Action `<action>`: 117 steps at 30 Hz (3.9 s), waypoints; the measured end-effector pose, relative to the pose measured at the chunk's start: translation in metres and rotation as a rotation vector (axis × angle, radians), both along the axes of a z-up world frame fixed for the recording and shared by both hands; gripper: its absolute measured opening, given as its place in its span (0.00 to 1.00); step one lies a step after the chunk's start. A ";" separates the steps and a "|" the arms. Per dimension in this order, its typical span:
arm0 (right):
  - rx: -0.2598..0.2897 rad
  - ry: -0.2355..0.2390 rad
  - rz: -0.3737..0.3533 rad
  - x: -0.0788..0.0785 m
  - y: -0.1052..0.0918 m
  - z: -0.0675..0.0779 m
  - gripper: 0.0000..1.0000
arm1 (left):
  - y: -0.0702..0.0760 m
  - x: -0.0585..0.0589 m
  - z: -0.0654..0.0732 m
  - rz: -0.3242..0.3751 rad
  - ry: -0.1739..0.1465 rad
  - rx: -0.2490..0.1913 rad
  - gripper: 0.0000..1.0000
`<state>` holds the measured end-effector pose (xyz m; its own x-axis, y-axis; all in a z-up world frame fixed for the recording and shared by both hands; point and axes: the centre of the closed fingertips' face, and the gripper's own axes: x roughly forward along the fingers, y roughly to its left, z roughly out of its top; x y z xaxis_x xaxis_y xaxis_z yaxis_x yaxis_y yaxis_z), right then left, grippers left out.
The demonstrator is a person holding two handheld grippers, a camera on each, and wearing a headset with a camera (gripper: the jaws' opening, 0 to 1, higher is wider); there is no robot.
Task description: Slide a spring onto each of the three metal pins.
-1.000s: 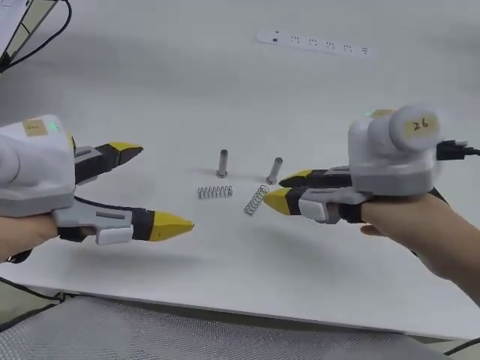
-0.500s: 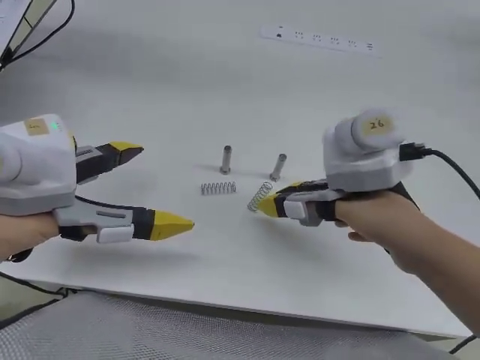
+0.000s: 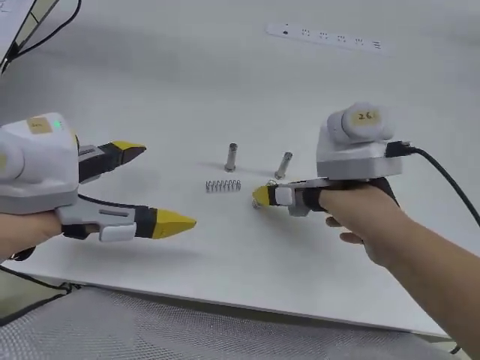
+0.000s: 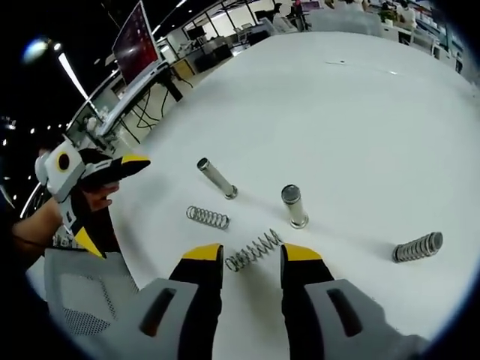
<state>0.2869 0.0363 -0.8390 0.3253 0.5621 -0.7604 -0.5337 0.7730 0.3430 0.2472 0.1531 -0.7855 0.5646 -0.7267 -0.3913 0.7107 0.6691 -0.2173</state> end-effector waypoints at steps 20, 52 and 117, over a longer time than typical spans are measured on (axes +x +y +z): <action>-0.196 -0.121 0.160 -0.003 -0.012 -0.012 0.19 | -0.002 0.001 -0.002 -0.001 0.003 -0.005 0.89; -0.236 -0.188 0.325 -0.011 -0.023 -0.011 0.08 | -0.013 -0.006 0.003 -0.041 -0.001 -0.007 0.87; -0.118 -0.494 0.952 -0.063 -0.006 0.062 0.08 | -0.114 -0.018 0.027 -0.483 -0.140 -0.024 0.25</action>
<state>0.2242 0.0300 -0.7765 0.0787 0.6781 -0.7308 -0.9921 -0.0189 -0.1244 0.2297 0.0393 -0.7588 0.2074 -0.9258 -0.3160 0.9613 0.2527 -0.1093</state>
